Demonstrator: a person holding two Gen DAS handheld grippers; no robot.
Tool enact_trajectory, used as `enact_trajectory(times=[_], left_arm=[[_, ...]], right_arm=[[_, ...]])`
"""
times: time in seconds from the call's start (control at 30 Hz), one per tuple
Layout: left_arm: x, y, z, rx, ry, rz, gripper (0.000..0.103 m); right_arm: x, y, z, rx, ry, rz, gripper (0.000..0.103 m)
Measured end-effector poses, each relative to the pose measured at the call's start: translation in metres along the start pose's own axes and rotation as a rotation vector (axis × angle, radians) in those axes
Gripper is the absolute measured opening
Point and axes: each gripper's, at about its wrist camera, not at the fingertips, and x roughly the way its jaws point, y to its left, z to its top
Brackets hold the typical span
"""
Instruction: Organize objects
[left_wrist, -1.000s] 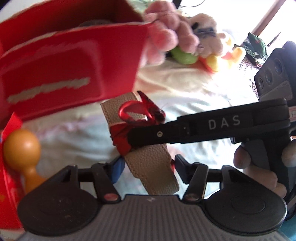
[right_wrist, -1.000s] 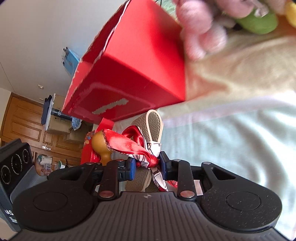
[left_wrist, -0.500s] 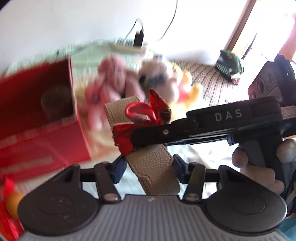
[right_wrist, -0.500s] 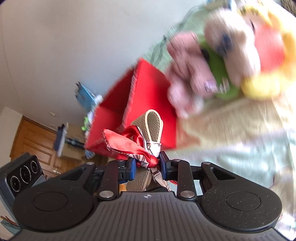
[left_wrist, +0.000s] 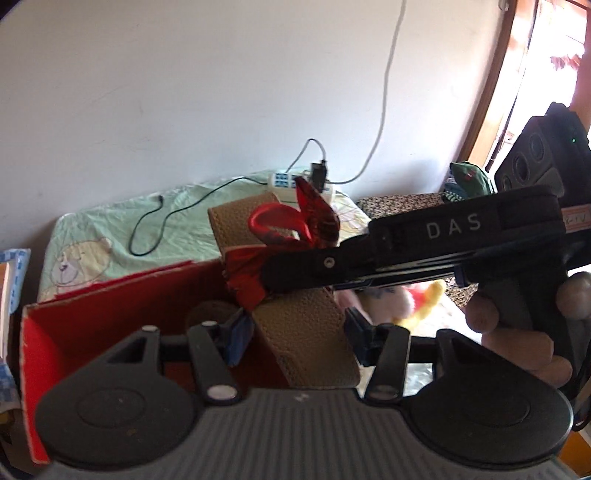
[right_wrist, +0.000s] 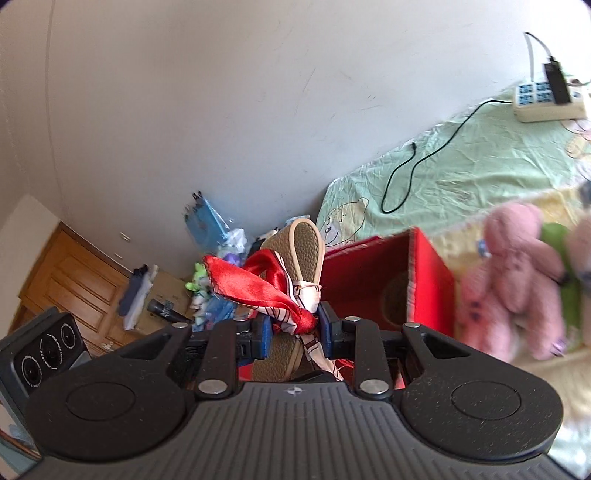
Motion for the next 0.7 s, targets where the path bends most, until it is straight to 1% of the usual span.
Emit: enact_trajectory(times=[0.1,0.17,0.37,0.53,0.6,0.7], left_arm=[[0.002,0.032,0.001,-0.014,0.027,0.011,0.054],[0.009,0.054,-0.001,-0.042,0.058,0.011,0.054],[0.042,0.106,-0.022,-0.13,0.168,-0.002,0.054],[0.075,0.134,-0.04,-0.168,0.276,0.003,0.055],[0.089,0.139,-0.044,-0.169,0.318,0.012,0.055],[0.102,0.142,-0.05,-0.16,0.363,0.029,0.058]], right_arm=[[0.033,0.011,0.002,0.001,0.028,-0.039,0.027],[0.056,0.014,0.001,0.017,0.056,-0.066,0.027],[0.115,0.007,-0.012,0.067,0.145,-0.138,0.027],[0.15,-0.002,-0.024,0.092,0.202,-0.208,0.027],[0.16,-0.006,-0.03,0.097,0.218,-0.236,0.027],[0.171,-0.01,-0.036,0.092,0.243,-0.292,0.027]])
